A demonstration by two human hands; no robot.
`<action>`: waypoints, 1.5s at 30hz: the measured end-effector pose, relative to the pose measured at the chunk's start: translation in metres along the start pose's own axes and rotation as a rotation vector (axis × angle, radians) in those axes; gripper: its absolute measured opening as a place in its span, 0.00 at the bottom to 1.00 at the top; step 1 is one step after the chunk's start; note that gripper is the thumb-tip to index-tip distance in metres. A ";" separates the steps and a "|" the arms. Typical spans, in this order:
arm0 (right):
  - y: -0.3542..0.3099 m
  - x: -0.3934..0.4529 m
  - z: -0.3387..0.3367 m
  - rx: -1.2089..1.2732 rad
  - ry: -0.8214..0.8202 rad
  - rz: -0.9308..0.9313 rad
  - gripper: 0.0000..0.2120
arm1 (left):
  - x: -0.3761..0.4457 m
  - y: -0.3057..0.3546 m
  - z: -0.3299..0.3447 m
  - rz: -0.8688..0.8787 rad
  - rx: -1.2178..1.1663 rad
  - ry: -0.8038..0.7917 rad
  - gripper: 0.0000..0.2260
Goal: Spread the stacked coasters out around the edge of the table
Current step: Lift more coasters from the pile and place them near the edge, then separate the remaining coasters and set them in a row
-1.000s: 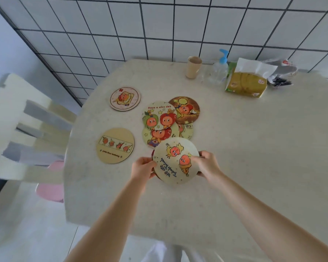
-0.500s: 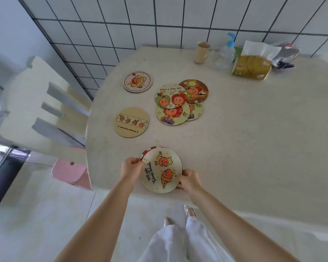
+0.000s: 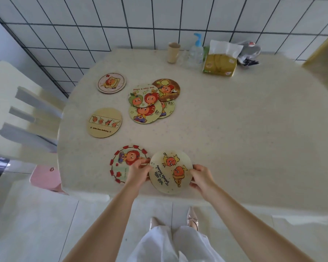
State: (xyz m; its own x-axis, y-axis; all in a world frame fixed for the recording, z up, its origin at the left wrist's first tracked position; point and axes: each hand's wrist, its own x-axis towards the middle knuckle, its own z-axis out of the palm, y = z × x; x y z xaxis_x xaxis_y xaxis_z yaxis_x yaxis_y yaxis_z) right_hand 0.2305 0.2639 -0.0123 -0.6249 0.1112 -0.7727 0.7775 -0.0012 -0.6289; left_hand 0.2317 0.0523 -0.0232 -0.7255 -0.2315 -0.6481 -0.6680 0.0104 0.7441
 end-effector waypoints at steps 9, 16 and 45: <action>-0.021 0.024 -0.109 0.094 0.036 0.047 0.13 | -0.021 -0.014 0.111 -0.115 -0.068 0.001 0.07; -0.035 0.042 -0.113 -0.093 -0.077 -0.005 0.17 | -0.027 -0.027 0.130 -0.161 -0.083 0.149 0.05; -0.206 0.140 0.017 -0.465 -0.194 -0.068 0.05 | 0.129 0.117 0.023 -0.008 0.227 0.264 0.13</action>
State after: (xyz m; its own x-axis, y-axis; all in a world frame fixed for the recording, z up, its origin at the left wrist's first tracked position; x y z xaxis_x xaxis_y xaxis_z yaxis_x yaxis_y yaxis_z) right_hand -0.0181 0.2631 0.0080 -0.6423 -0.0909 -0.7610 0.6564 0.4474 -0.6075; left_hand 0.0562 0.0458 -0.0240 -0.6722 -0.4755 -0.5676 -0.7147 0.2166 0.6650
